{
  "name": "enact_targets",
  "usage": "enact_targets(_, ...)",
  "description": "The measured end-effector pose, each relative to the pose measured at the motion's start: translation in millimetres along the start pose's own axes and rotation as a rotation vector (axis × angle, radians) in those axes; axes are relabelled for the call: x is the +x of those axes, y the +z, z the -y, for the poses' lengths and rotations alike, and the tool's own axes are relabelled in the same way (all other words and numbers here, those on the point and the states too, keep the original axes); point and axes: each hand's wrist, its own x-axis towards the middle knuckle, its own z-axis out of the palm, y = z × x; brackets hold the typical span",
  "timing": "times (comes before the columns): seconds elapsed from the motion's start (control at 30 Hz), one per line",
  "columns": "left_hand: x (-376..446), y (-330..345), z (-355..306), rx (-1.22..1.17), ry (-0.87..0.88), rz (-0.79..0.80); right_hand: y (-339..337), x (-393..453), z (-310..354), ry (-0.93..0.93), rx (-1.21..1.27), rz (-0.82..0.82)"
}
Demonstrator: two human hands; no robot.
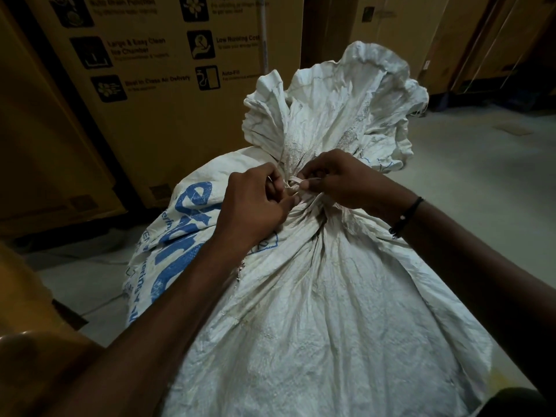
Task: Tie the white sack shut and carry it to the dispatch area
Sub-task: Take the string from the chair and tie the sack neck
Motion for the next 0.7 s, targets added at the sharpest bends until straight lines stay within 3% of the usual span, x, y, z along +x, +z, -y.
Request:
enact_targets(0.43, -6.2, 3.7, 2.4, -0.007, 0.054, -0.052, -8.5, -5.4, 0.9, 0.038, 0.217, 0.055)
enact_targets(0.7, -2.7, 3.9, 8.8, -0.131, -0.12, 0.025, -5.0, -3.6, 0.9, 0.067, 0.254, 0.036)
